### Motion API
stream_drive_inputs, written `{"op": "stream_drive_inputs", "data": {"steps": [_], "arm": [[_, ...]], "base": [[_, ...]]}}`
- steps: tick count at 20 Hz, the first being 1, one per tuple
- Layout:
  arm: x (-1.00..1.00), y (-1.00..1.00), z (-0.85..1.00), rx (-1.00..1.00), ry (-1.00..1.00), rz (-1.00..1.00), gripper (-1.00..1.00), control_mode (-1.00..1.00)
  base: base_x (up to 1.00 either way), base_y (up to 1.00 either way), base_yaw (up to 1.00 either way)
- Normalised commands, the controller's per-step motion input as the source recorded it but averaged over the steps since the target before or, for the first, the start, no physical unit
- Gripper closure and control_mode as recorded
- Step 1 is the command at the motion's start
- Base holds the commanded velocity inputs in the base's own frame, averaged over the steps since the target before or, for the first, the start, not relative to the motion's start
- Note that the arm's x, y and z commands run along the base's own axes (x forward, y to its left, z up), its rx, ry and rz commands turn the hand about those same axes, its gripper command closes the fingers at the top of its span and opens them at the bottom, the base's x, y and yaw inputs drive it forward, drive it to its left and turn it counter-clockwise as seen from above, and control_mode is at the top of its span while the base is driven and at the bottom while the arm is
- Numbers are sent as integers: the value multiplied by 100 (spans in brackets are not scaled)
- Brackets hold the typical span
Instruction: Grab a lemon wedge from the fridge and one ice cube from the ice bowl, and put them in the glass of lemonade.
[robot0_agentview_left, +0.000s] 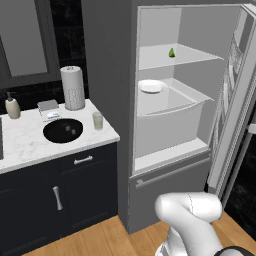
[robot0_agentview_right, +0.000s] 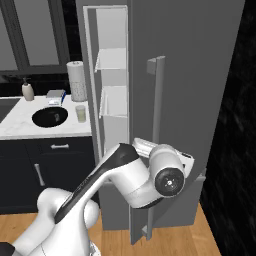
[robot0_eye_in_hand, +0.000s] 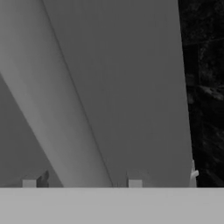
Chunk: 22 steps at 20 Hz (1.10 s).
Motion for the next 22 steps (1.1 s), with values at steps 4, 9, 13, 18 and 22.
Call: {"op": "stream_drive_inputs", "data": {"steps": [4, 9, 13, 18, 22], "arm": [[-34, -16, 16, 2, -14, 0, -100, -100], [-87, -7, 89, 11, -18, 3, -100, -100], [-87, -8, 100, 9, -13, 6, -100, -100], [-81, -1, 100, 1, -2, 3, -100, -100], [-88, 2, 100, -1, 0, 0, -100, -100]], "base": [[0, 0, 0], [0, 0, 0], [0, 0, 0], [0, 0, 0], [0, 0, 0]]}}
